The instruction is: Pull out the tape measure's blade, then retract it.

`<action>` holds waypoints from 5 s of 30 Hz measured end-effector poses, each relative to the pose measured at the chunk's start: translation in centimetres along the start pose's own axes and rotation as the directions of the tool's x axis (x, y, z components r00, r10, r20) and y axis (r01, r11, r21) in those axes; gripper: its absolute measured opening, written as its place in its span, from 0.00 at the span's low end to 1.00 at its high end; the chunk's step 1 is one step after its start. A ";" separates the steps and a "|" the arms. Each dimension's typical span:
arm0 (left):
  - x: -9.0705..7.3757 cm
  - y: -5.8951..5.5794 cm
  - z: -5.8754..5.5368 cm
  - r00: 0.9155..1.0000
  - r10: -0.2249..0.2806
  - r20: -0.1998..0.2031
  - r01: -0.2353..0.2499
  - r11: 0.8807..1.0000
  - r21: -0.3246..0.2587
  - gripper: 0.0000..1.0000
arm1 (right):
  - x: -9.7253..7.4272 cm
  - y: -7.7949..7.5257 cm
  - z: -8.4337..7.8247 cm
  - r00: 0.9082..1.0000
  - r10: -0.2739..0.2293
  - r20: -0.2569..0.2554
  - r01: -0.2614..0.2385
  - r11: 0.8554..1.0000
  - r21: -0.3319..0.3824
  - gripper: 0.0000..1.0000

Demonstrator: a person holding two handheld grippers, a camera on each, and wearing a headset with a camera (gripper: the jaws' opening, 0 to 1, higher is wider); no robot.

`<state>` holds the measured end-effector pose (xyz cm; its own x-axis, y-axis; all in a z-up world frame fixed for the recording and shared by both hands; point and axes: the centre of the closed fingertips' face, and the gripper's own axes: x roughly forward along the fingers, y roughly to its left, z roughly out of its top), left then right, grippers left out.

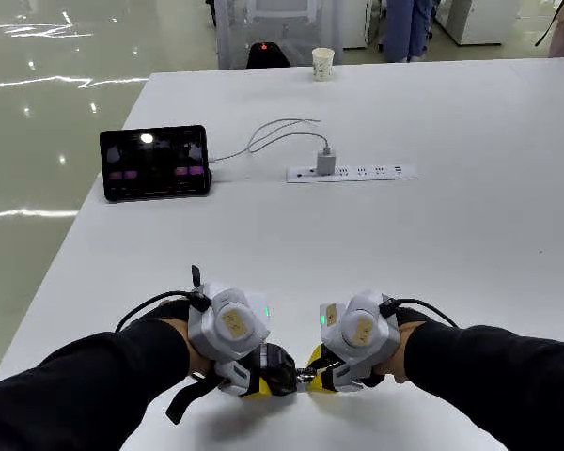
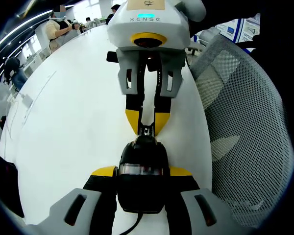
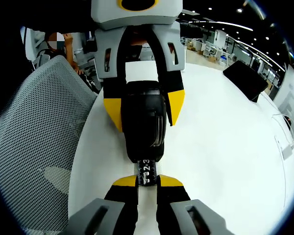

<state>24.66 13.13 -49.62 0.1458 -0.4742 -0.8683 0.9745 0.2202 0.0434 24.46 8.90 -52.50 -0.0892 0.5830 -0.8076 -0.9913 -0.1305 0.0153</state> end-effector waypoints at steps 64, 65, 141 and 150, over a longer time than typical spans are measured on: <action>0.1 0.0 -0.1 1.000 0.008 -0.014 -0.008 1.000 0.005 0.32 | -3.1 -0.1 -4.0 0.999 -0.007 -0.041 0.009 0.999 0.034 0.10; 0.1 0.0 -0.1 1.000 0.008 -0.014 -0.008 1.000 0.005 0.32 | -3.1 -0.1 -4.0 0.999 -0.008 -0.042 0.009 0.999 0.033 0.10; 0.0 -0.1 0.1 1.000 0.010 -0.009 -0.010 1.000 0.009 0.32 | -6.7 0.1 -8.9 0.995 -0.017 -0.096 0.025 0.997 0.073 0.10; 0.0 0.0 0.0 1.000 0.011 -0.007 -0.011 1.000 0.008 0.32 | -7.2 0.1 -9.4 0.995 -0.022 -0.099 0.029 0.997 0.076 0.10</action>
<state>24.62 13.10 -49.60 0.1551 -0.4658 -0.8712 0.9742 0.2183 0.0567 25.87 -2.81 -52.25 -0.0576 0.5033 -0.8622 -0.9980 -0.0516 0.0366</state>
